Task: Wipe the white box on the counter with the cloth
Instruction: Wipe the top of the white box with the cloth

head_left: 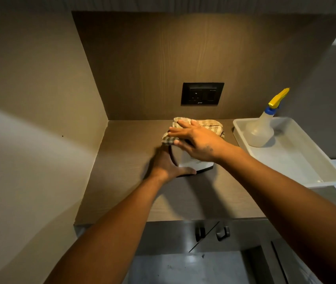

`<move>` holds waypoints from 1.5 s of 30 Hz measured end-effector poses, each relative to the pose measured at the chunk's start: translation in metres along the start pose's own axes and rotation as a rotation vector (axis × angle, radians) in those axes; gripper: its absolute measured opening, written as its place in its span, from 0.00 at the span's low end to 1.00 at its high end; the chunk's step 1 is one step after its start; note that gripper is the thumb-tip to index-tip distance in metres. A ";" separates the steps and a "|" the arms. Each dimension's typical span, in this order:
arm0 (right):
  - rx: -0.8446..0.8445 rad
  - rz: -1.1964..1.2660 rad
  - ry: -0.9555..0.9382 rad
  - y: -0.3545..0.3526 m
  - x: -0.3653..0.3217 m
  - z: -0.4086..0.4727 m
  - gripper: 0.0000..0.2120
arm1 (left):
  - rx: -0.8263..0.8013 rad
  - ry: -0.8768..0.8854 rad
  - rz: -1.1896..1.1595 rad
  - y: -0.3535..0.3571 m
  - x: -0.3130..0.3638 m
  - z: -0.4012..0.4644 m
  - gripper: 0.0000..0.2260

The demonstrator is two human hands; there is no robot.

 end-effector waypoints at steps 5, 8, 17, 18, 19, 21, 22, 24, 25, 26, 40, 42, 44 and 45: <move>0.034 0.068 0.055 -0.008 0.022 -0.028 0.20 | -0.002 -0.001 -0.070 -0.002 0.000 -0.002 0.57; 0.016 0.071 0.204 -0.010 0.053 -0.019 0.21 | -0.005 -0.024 -0.117 -0.002 -0.006 -0.003 0.59; 0.029 -0.064 -0.068 0.000 -0.016 -0.009 0.20 | -0.011 0.135 -0.051 -0.003 0.016 -0.001 0.51; 0.052 -0.060 -0.075 -0.002 -0.016 -0.020 0.19 | -0.037 0.162 -0.051 0.002 0.019 0.001 0.49; 0.064 -0.023 -0.075 -0.003 -0.013 -0.025 0.20 | -0.034 0.145 -0.054 0.000 0.015 0.001 0.49; 0.085 0.047 0.005 -0.006 0.010 -0.036 0.20 | 0.003 0.067 -0.063 -0.005 0.006 0.001 0.52; 0.093 0.060 0.074 -0.007 0.027 -0.039 0.20 | 0.012 0.022 -0.074 -0.006 0.001 0.000 0.54; 0.093 0.063 0.204 -0.010 0.056 -0.039 0.21 | 0.009 -0.023 -0.094 -0.004 -0.007 -0.002 0.58; 0.085 0.072 0.253 -0.010 0.064 -0.035 0.21 | 0.006 -0.031 -0.098 -0.003 -0.008 -0.004 0.59; 0.075 0.082 0.290 -0.010 0.068 -0.029 0.21 | 0.005 -0.031 -0.103 -0.003 -0.007 -0.005 0.59; 0.122 -0.103 0.068 0.006 -0.004 -0.001 0.21 | 0.070 0.104 0.074 -0.001 0.020 -0.004 0.47; 0.134 -0.038 0.197 0.002 0.024 -0.002 0.22 | 0.079 0.000 0.019 -0.003 0.007 -0.006 0.52; 0.127 0.044 0.373 0.001 0.059 -0.006 0.23 | 0.087 -0.030 -0.034 -0.004 0.002 -0.008 0.55; 0.140 0.088 0.442 -0.001 0.070 -0.010 0.23 | 0.081 -0.043 -0.060 -0.003 0.001 -0.010 0.56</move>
Point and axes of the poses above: each hand's wrist, its own z-axis towards the middle knuckle, its own y-axis out of the palm, x = y × z, the point moved 10 cm from there along z, towards the middle knuckle, and after that the axes turned 8 degrees about -z, right-handed, at the moved point
